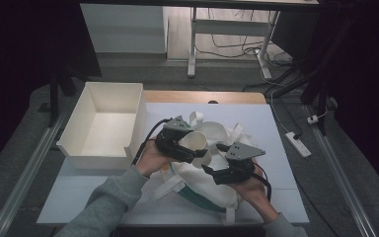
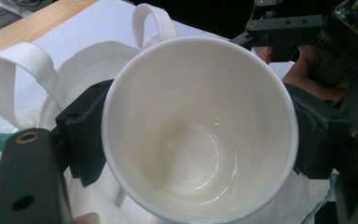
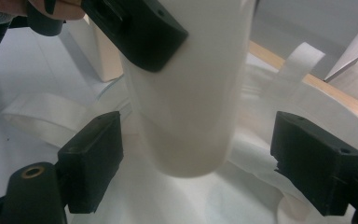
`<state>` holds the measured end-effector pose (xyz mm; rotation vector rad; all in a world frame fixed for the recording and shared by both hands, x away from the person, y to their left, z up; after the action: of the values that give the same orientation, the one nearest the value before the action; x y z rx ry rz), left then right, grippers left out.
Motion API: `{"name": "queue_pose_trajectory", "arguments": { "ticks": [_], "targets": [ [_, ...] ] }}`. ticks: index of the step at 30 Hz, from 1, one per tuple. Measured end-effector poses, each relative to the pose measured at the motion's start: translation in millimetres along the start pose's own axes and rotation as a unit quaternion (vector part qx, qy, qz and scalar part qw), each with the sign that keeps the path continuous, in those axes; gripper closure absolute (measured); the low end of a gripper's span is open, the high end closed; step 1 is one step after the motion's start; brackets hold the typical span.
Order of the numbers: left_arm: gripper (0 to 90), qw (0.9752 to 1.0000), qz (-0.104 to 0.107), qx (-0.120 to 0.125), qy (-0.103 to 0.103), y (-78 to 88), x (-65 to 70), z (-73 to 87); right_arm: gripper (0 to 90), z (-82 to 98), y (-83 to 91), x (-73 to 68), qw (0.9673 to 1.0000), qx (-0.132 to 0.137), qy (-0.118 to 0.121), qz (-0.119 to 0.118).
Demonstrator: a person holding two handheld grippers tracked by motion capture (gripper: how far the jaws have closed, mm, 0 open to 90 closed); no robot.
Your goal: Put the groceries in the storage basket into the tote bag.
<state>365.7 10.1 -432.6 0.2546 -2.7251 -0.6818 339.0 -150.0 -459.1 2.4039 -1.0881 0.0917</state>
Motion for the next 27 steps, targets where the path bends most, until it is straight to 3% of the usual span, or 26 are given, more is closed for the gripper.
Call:
{"name": "queue_pose_trajectory", "arguments": {
  "ticks": [6,19,27],
  "targets": [
    [20.1,1.0,0.003,-0.005,-0.001,-6.3,1.6,-0.4,16.5,-1.6,-6.1,-7.5,0.9999,-0.003,0.009,0.006],
    [19.9,0.9999,0.008,-0.015,-0.002,-18.9,4.6,0.7,21.3,-2.3,-13.7,-10.3,0.9995,0.003,0.015,0.026],
    [19.9,0.9999,0.01,-0.012,0.001,-20.9,5.2,0.5,19.5,-1.0,-15.3,-11.8,0.9991,0.0,0.021,0.036]
  ]
}}
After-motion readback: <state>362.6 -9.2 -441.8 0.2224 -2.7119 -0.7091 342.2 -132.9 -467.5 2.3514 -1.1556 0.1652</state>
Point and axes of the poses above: each handheld gripper's, and its own axes: y roughly backward along the jaws, z roughly out of its underside, x roughly to its right, the point moved 5 cm from there along -y, roughly forward along the jaws, and after that the axes turned 15 degrees about z, right-handed, at the moved point
